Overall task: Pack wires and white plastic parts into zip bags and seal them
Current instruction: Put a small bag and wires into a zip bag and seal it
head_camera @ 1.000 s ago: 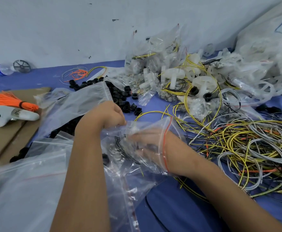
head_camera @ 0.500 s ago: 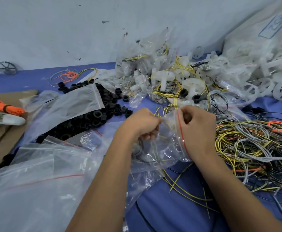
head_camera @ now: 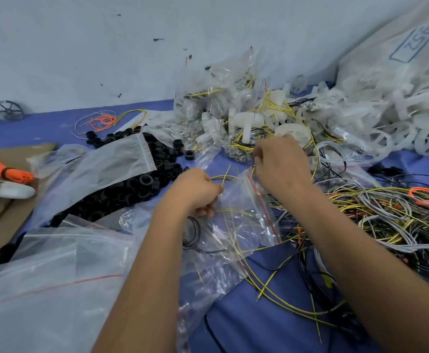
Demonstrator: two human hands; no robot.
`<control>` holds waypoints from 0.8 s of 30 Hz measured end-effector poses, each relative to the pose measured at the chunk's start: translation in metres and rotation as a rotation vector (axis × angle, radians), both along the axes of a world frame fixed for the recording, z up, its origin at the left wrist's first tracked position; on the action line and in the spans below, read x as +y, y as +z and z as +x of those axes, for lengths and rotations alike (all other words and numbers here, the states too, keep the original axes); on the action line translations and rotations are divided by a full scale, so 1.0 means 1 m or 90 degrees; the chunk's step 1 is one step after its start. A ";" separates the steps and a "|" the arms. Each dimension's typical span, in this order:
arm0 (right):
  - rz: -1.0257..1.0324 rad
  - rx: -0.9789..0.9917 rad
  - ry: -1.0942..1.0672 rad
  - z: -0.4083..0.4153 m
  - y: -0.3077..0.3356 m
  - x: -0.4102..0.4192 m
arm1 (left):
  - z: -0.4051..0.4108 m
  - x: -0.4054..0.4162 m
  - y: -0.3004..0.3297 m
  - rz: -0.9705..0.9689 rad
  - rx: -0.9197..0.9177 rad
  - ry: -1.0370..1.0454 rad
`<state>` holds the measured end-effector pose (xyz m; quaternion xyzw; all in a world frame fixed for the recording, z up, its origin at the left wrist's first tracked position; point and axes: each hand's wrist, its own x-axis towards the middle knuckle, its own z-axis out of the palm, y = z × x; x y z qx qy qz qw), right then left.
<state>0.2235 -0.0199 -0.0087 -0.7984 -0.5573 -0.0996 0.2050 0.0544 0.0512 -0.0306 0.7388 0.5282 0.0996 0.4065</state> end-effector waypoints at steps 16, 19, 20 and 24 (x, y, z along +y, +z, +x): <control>-0.186 -0.114 -0.010 0.015 -0.003 0.042 | -0.060 0.018 0.035 -0.017 -0.446 0.339; -0.167 -0.072 0.000 0.015 0.002 0.037 | -0.054 0.016 0.033 -0.023 -0.439 0.328; -0.165 -0.069 -0.006 0.013 0.005 0.034 | -0.052 0.016 0.033 -0.022 -0.435 0.322; -0.152 -0.056 0.048 0.011 0.005 0.022 | -0.044 0.017 0.030 -0.017 -0.425 0.303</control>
